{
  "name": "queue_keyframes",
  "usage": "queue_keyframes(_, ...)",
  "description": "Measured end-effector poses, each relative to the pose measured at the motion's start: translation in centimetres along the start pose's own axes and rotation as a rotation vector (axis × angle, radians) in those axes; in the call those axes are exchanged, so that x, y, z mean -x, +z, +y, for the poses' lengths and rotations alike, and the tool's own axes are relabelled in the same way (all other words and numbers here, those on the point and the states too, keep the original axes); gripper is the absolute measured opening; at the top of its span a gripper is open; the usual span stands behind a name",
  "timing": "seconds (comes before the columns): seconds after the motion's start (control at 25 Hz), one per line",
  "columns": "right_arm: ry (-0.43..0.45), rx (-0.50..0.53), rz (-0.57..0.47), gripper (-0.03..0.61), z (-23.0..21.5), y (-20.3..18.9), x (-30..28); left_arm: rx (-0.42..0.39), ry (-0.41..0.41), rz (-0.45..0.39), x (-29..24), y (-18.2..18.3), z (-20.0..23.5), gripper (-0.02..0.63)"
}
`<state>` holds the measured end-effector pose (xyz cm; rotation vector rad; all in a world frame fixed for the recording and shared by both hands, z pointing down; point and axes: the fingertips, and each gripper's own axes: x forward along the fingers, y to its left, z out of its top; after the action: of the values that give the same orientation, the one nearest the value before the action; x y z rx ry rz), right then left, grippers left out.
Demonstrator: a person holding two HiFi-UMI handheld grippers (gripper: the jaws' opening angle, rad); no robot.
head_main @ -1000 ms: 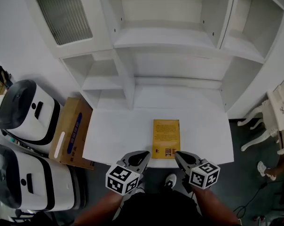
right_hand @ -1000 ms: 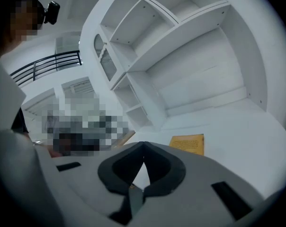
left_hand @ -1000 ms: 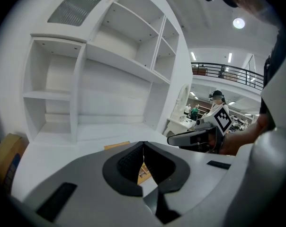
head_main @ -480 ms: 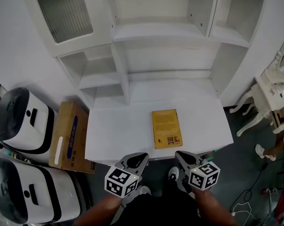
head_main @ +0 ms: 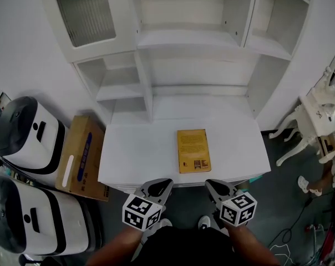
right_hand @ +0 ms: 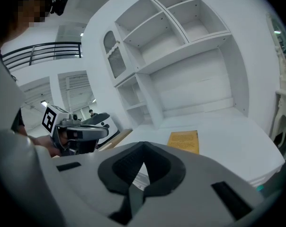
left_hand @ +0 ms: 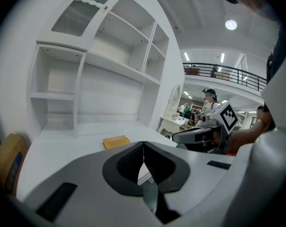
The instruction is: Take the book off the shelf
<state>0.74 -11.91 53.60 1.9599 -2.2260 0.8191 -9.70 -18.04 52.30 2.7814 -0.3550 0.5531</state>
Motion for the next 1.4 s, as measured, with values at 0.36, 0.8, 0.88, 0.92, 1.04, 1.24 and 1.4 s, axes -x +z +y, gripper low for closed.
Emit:
queue_keyframes(0.36, 0.026, 0.018, -0.001, 0.028, -1.8, 0.2, 2.4, -0.010, 0.032, -0.023, -1.7, 1.1, -2.4, 0.011)
queue_keyframes(0.8, 0.032, 0.011, 0.022, 0.028, -2.6, -1.0, 3.0, -0.009, 0.044, 0.002, -2.4, 0.4, -3.3, 0.011)
queue_keyframes(0.88, 0.035, 0.014, 0.021, 0.028, -2.6, -0.8, 2.9, -0.010, 0.042, 0.003, -2.4, 0.5, -3.3, 0.011)
queue_keyframes(0.92, 0.035, 0.014, 0.019, 0.028, -2.6, -0.7, 2.9, -0.012, 0.042, 0.005, -2.5, 0.5, -3.3, 0.011)
queue_keyframes(1.04, 0.037, 0.006, 0.014, 0.028, -2.8, -0.5, 2.9, -0.014, 0.039, 0.009, -2.6, 0.6, -3.4, 0.011)
queue_keyframes(1.24, 0.032, 0.002, 0.012, 0.028, -3.1, -0.3, 2.8, -0.014, 0.036, 0.010, -2.8, 0.7, -3.2, 0.011)
queue_keyframes(1.4, 0.028, 0.000, 0.013, 0.028, -3.2, -0.4, 2.7, -0.016, 0.034, 0.010, -2.9, 0.7, -3.1, 0.011)
